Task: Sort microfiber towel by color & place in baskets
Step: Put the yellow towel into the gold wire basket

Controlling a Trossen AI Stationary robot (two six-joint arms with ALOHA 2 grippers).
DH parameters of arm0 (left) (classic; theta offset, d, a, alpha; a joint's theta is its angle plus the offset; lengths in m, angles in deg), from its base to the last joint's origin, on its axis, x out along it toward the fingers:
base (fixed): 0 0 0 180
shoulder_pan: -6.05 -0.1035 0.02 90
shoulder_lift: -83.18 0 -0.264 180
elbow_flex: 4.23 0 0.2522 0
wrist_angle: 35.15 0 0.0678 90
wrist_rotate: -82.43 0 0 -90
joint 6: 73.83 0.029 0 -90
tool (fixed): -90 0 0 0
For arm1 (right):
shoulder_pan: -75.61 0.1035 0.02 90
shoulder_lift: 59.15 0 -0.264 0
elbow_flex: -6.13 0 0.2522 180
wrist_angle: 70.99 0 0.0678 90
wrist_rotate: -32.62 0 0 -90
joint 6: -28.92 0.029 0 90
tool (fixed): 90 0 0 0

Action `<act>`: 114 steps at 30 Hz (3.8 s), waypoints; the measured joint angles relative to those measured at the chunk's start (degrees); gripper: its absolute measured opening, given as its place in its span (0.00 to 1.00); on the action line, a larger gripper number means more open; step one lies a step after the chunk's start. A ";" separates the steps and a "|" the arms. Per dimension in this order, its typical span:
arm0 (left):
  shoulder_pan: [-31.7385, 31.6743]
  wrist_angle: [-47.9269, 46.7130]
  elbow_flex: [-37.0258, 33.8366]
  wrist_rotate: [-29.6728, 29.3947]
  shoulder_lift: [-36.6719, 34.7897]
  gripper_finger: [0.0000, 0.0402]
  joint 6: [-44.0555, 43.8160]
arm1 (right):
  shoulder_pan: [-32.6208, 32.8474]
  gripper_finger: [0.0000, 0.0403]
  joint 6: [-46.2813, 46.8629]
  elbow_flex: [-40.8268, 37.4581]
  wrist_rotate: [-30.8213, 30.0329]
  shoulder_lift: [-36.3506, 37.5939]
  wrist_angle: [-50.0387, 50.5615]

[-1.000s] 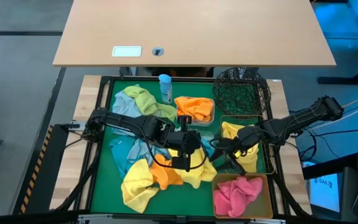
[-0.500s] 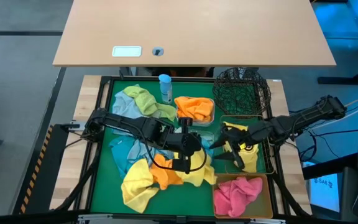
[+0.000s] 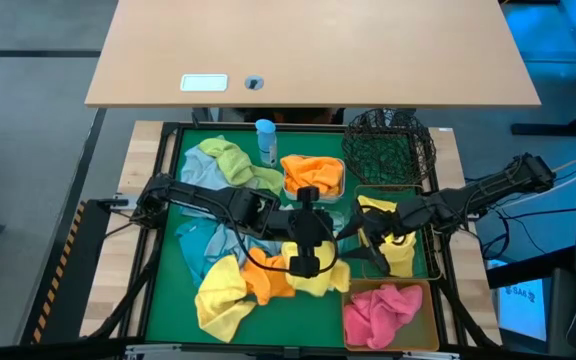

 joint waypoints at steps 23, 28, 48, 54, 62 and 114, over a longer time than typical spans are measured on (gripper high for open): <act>0.99 -3.66 0.00 6.55 0.01 0.00 0.26 | 0.00 0.49 -0.04 0.00 0.39 0.63 0.96; 0.48 1.10 0.00 6.05 0.02 0.00 2.05 | 0.00 0.49 -0.02 0.00 0.47 0.63 0.74; -0.37 -2.27 0.00 1.13 -0.58 0.25 1.59 | 0.00 0.02 -1.69 9.79 -2.07 3.10 21.00; 0.54 -18.81 0.00 4.45 -0.98 0.28 -2.00 | 0.00 0.02 1.78 19.17 -9.24 5.21 46.01; 1.86 -22.64 -7.09 6.91 -0.44 0.28 -5.55 | -0.02 0.02 13.05 28.28 -13.40 9.88 70.06; 4.33 -20.50 -28.29 19.78 -8.05 0.29 -11.16 | 0.00 0.03 28.44 3.70 0.07 20.96 70.36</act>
